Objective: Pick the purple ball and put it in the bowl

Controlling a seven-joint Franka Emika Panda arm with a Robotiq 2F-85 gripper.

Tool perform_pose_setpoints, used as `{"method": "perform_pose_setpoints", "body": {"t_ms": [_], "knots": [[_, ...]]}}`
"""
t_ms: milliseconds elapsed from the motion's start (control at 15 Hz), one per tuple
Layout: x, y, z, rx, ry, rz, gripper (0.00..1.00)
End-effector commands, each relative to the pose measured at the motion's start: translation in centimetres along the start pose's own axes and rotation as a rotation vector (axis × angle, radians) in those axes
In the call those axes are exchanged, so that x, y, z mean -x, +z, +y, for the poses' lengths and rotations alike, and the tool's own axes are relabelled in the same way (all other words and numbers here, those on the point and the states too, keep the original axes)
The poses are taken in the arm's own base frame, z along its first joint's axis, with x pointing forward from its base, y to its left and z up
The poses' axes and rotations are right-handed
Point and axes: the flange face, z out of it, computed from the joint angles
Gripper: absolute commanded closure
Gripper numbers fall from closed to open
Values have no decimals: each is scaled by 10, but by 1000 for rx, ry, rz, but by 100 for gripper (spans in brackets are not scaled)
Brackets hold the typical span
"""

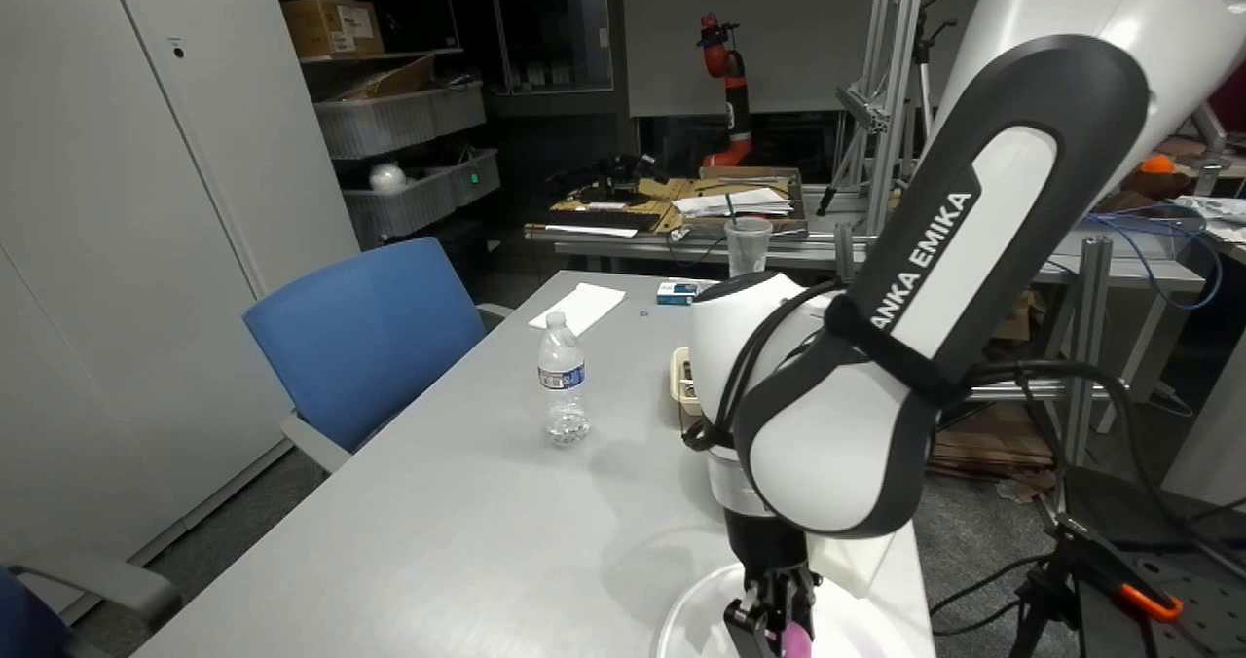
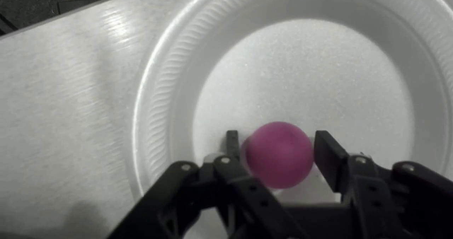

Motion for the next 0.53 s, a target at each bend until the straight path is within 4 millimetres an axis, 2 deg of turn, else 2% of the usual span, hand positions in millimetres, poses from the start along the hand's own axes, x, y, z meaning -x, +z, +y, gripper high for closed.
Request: {"method": "perform_pose_setpoints", "body": {"t_ms": [0, 67, 267, 467], "knots": [[2, 2, -4, -1, 13, 13, 73], [3, 1, -4, -1, 13, 14, 82], [7, -6, -5, 2, 9, 11, 83], [17, -23, -6, 18, -6, -18, 83]]}}
